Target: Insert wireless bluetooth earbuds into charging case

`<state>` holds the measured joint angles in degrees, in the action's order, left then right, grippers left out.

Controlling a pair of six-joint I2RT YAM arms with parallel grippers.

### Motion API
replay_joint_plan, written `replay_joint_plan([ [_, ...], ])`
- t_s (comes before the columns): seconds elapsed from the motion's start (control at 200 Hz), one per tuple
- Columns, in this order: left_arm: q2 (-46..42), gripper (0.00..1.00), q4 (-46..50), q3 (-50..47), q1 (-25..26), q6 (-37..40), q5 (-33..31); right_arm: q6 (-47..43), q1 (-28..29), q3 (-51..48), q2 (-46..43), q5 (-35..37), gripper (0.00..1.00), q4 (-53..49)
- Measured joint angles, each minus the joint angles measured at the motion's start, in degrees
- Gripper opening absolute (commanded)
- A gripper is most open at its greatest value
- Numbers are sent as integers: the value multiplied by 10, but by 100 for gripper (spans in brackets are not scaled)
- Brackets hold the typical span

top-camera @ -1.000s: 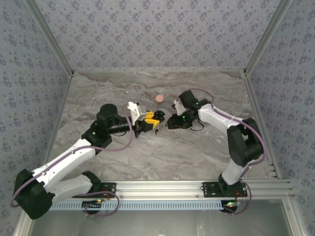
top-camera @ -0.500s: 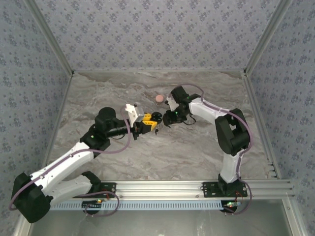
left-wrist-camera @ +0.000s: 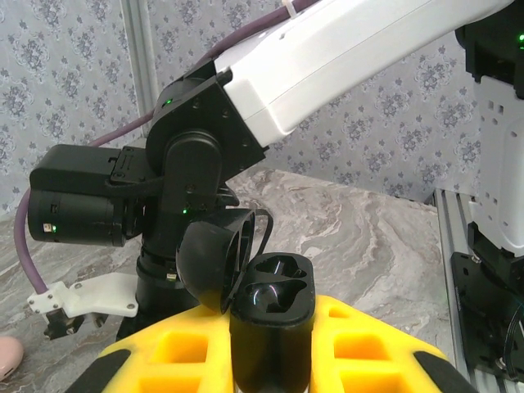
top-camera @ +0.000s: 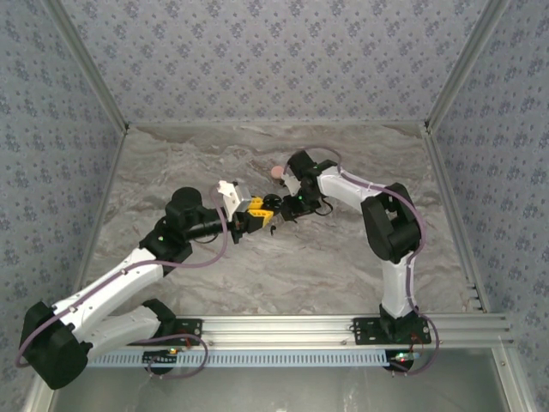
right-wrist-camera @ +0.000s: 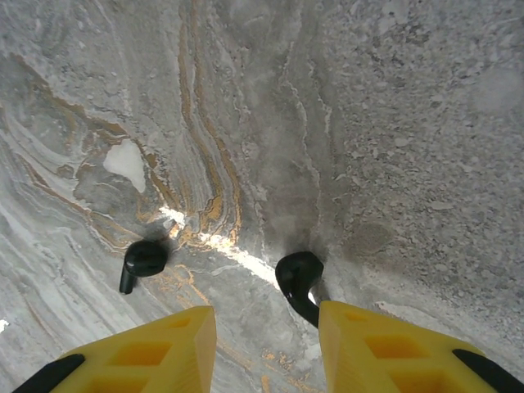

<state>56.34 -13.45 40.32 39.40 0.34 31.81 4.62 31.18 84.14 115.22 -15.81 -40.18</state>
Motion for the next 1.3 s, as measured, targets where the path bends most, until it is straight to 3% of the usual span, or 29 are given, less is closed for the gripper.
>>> replay_joint_plan([
  [0.385, 0, 17, 0, 0, 0, -4, -2, -13, 1, 11, 23, 20, 37, -17],
  [0.825, 0, 17, 0, 0, 0, -4, -4, -7, 3, 16, 37, 42, 21, -16],
  [1.299, 0, 17, 0, 0, 0, -8, -6, 116, -1, -44, -2, 91, 18, 29],
])
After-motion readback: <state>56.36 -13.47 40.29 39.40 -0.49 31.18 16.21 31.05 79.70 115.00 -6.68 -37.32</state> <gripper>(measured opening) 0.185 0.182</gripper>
